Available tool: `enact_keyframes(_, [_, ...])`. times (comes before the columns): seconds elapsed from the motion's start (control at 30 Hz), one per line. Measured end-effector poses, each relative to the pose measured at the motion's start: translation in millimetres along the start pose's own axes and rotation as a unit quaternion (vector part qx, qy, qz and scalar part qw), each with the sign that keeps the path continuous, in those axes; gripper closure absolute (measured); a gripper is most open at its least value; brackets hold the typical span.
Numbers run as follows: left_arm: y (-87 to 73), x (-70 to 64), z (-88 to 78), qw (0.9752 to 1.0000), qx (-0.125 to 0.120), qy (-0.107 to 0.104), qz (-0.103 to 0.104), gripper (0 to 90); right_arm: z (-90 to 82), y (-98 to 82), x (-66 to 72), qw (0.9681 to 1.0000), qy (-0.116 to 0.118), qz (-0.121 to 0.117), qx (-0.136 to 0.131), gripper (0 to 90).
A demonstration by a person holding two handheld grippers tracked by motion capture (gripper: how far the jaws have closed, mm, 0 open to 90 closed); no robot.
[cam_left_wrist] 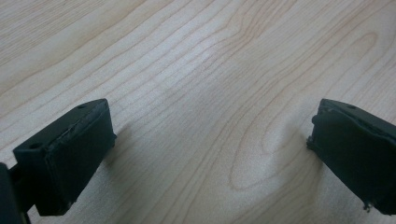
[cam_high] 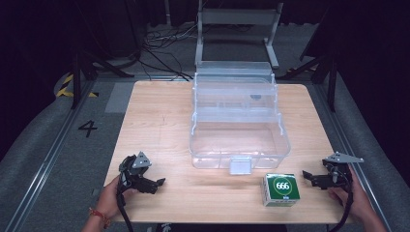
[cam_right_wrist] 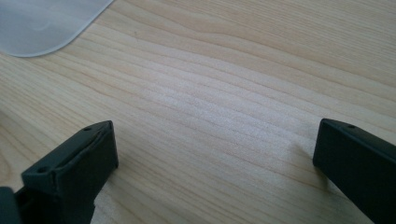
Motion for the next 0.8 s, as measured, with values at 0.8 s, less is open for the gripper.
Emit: enact_keyframes(0.8, [19.3,-41.1,-11.4,0.9951,0.031,-0.064,0.069,15.4,-23.9,14.1,35.4,0.9925,0.079,-0.093,-0.004,26.6])
Point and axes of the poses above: each handheld gripper's, and its own axes: z roughly forward along the jaws, y roughly out of its top, x roughly to its left, the point moved 8 cm from there along z, roughly forward along the jaws, and after that the axes turned 1 degree about z, right-handed, at the moved point
